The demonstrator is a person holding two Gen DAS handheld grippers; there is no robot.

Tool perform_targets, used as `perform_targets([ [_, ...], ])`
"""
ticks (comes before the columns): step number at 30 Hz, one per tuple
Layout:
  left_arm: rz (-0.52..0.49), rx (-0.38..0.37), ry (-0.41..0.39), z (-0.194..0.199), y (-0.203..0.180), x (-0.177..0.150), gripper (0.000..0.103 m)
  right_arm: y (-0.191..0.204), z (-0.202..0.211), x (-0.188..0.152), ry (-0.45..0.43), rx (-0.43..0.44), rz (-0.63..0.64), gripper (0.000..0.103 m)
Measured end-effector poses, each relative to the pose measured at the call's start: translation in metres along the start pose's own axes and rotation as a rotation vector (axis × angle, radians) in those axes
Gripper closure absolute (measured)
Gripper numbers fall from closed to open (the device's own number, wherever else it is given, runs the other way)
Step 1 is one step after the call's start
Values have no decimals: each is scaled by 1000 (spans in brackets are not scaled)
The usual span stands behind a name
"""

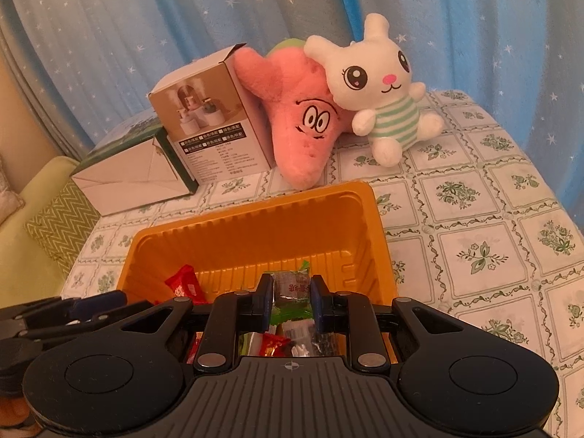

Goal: Organize snacks

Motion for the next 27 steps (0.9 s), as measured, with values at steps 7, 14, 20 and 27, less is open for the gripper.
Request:
perform_targets([
  [7,5,-13,-5,2,1,-1,65,7,-6,5,-33,37,0,81],
  [14,-21,12,-8,4,1,-4,61,4,-1,4,-61,34,-3,46],
  [20,-23,26,-14,6,-2,-5,50,0,6,2,-49,15,17,46],
  [27,-55,57,-12,16,-9,-4,40,-2,20,-3,-54,-7,49,46],
])
Point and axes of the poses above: each gripper's, at about its wrist camera, not at the fingertips, and z roughly against the way its jaws point, y to its left, x to its top, the point moved 6 cm from there along -z, roughly the way its jaws point, and after that the axes turned 13 degrees about -x, right-handed, at the moved point
